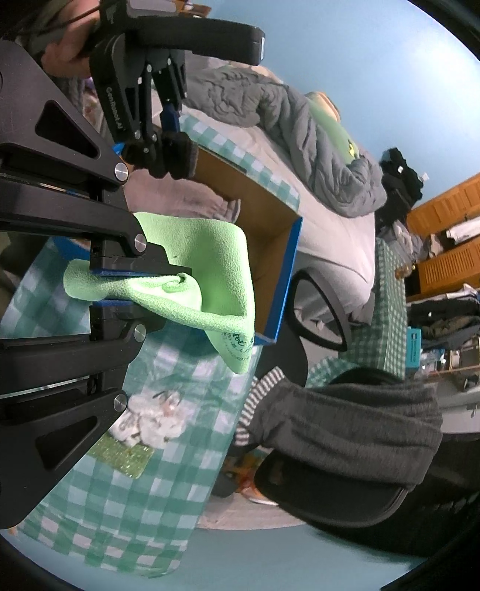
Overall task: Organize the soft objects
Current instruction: 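Lift the lime-green cloth and black sock and carry both over the box, then open the left tool to drop the black sock while the right tool releases the cloth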
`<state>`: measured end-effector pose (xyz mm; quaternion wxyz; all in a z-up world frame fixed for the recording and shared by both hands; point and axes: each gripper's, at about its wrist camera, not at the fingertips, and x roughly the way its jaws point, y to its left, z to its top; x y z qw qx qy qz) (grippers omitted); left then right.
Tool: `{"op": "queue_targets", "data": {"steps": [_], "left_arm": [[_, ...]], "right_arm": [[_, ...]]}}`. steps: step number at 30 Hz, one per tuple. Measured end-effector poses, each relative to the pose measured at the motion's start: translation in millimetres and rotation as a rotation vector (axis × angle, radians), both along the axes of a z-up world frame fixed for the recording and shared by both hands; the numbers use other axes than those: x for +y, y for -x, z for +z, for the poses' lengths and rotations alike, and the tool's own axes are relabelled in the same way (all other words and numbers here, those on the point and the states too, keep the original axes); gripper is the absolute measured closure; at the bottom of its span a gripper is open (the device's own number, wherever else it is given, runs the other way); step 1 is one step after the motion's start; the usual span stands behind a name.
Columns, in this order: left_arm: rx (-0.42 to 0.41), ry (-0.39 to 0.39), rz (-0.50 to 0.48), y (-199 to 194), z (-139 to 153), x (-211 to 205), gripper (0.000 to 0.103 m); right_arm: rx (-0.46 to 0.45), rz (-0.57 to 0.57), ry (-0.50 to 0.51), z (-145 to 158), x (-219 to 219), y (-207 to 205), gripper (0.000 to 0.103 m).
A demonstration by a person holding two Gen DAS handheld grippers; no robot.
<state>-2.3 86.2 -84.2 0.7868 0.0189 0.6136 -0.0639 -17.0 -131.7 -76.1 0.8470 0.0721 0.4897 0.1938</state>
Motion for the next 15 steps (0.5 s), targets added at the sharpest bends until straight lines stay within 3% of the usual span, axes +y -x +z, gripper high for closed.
{"op": "queue_targets", "data": {"steps": [15], "left_arm": [[0.010,-0.015,0.045,-13,-6,28,0.066]], "right_arm": [[0.006,0.078,-0.001,-6,44,-23,0.095]]}}
